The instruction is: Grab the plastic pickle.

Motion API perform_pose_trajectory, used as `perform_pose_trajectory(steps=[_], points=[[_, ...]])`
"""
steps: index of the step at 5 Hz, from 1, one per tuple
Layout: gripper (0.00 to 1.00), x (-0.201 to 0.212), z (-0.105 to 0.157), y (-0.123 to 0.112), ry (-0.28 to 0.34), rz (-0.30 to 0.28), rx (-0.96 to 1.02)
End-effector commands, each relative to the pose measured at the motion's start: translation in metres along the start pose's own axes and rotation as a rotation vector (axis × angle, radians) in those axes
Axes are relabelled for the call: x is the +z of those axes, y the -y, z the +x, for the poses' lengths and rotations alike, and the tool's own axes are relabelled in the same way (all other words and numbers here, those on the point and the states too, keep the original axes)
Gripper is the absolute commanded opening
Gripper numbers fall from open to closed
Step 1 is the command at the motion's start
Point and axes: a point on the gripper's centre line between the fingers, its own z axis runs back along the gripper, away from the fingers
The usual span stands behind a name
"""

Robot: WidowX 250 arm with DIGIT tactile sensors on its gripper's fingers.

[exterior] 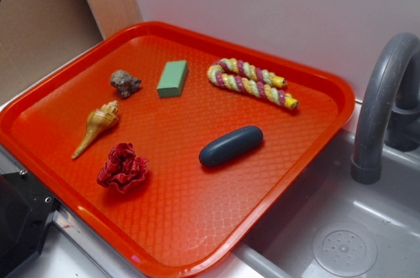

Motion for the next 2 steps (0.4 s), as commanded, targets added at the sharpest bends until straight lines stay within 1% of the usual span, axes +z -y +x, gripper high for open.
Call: perform_pose_trajectory(steps=[1,2], points=[[1.00,0.000,0.000,0.000,0.000,0.000,0.000],[1.00,-0.002,0.011,0.017,0.061,-0.039,-0.008]])
